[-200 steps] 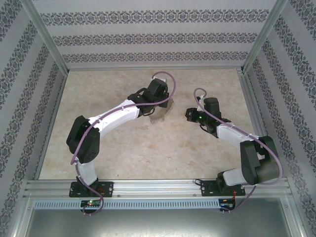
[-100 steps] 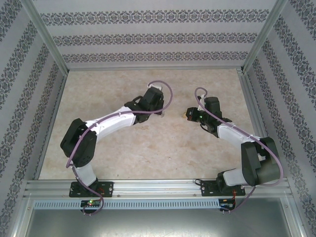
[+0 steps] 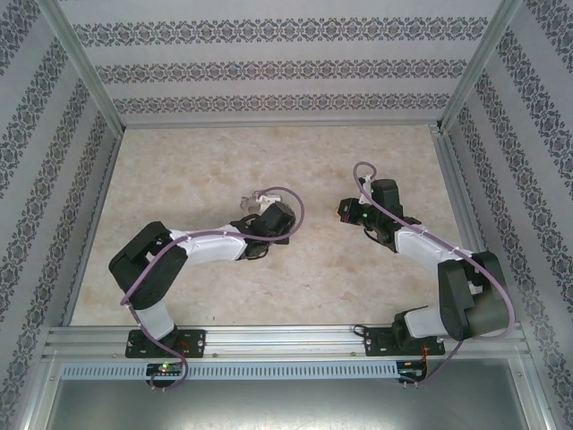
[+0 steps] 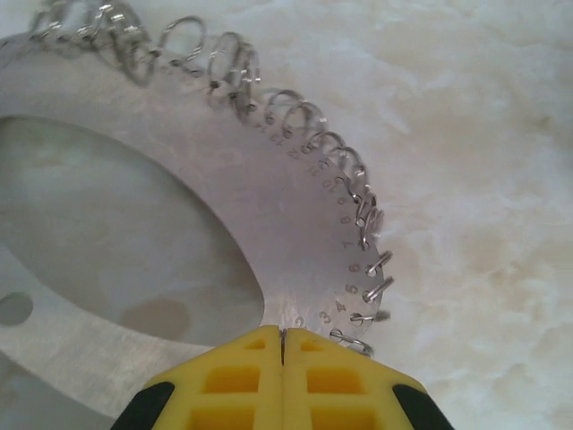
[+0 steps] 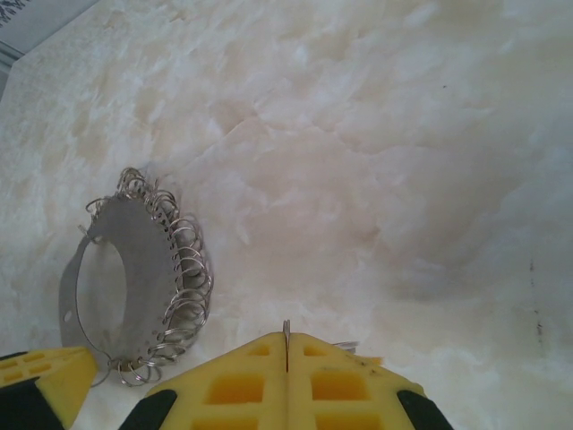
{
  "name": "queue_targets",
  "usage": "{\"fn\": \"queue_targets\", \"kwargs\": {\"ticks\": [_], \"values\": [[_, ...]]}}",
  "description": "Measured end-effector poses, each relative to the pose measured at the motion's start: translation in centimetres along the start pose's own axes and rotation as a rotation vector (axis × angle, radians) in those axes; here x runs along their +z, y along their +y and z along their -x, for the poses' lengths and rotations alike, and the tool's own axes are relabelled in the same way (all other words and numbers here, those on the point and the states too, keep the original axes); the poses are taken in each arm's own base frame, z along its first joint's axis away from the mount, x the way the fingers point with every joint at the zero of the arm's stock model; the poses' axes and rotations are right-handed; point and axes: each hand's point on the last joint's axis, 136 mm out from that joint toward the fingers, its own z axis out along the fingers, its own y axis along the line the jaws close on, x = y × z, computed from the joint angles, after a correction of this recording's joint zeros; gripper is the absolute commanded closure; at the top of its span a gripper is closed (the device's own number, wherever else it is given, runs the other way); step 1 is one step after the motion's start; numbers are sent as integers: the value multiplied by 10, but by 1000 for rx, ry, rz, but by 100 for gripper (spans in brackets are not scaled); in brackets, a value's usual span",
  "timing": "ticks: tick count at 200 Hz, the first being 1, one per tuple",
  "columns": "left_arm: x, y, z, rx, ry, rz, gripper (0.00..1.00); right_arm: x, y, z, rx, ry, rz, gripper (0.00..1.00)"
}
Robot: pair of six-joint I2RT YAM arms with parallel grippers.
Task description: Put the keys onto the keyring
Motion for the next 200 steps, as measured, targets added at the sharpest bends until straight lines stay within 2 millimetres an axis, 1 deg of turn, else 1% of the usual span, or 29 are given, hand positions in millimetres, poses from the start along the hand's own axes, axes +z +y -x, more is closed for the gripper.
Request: {"fn": "queue_targets", "kwargs": {"ticks": [5, 26, 44, 57, 73, 81, 92, 107, 116, 126, 134, 141, 150, 161, 169, 183, 200], "values": [[0, -5, -2, -1, -2, -9, 75, 0, 0, 0, 0, 0, 0, 100], [3, -26, -8, -19, 2, -50, 52, 0, 0, 0, -1, 1, -1, 100], [3, -36, -9, -16, 5, -75, 35, 0, -1, -1, -2, 4, -2, 100], [2, -40, -3, -16, -6, -81, 27, 0, -1, -1, -2, 4, -3, 100], [-1, -45, 11, -4, -26, -84, 24, 0, -1, -2, -1, 8, -5, 100], [-4, -48, 21, 10, -36, -85, 21, 0, -1, -2, -1, 8, -5, 100], [-6, -49, 40, 27, -48, -87, 20, 0, -1, -2, -1, 8, -4, 100], [-8, -43, 75, 32, -56, -92, 20, 0, 0, -2, -2, 9, -3, 100], [-6, -36, 102, 23, -65, -93, 20, 0, 2, -4, -5, 12, 0, 100], [2, -26, 133, 15, -67, -93, 20, 1, 5, -6, -12, 18, 7, 100], [11, -17, 153, 14, -64, -91, 20, 2, 10, -9, -17, 26, 16, 100], [20, -9, 165, 18, -49, -88, 21, 3, 15, -13, -26, 36, 25, 100], [35, 2, 175, 25, -21, -82, 21, 5, 22, -18, -36, 49, 39, 100], [54, 11, 177, 41, 36, -81, 22, 6, 31, -26, -48, 65, 57, 100], [66, 15, 172, 55, 81, -84, 22, 6, 37, -32, -57, 77, 70, 100], [86, 17, 151, 88, 180, -97, 22, 6, 48, -44, -67, 102, 92, 100], [101, 17, 123, 114, 282, -113, 22, 8, 61, -58, -80, 136, 115, 100]]}}
